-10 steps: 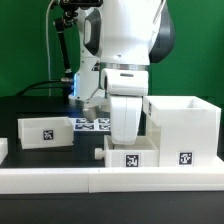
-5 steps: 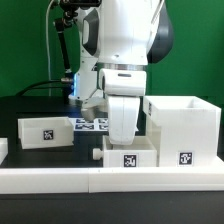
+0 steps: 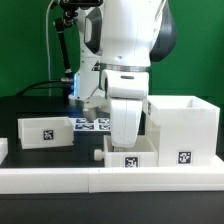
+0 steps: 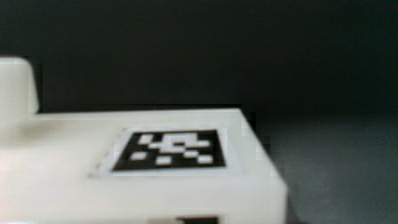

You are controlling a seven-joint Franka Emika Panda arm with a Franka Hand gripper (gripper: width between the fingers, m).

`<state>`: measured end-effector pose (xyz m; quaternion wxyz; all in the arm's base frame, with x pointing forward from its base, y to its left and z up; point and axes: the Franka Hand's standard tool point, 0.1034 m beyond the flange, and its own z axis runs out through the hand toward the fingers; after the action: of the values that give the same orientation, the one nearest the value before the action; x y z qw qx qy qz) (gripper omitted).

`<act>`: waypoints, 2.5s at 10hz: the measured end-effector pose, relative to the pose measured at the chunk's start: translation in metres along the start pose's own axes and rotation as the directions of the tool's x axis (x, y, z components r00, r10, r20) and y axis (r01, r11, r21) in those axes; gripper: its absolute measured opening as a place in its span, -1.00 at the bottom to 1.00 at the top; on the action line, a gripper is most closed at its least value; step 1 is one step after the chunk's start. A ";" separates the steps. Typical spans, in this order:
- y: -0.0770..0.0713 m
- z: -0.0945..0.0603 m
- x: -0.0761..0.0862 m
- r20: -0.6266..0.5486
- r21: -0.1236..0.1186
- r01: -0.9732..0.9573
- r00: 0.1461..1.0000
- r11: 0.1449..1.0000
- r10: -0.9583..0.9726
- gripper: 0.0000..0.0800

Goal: Assemble drawer

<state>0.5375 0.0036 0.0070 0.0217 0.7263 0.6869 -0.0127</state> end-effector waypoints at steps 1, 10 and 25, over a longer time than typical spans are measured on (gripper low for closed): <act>0.000 0.000 0.000 0.000 0.000 0.000 1.000 1.000 0.000 -0.89; 0.000 -0.001 0.008 0.012 0.015 0.049 0.999 0.999 -0.049 -0.89; 0.015 -0.047 -0.012 0.035 0.007 -0.006 0.999 1.000 0.006 0.62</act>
Offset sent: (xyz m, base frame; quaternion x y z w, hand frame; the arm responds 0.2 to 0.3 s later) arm -0.0015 0.0077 -0.0038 -0.0113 -0.0069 -0.0776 0.9969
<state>0.5516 -0.0073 0.0545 0.0311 0.7283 0.6840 -0.0279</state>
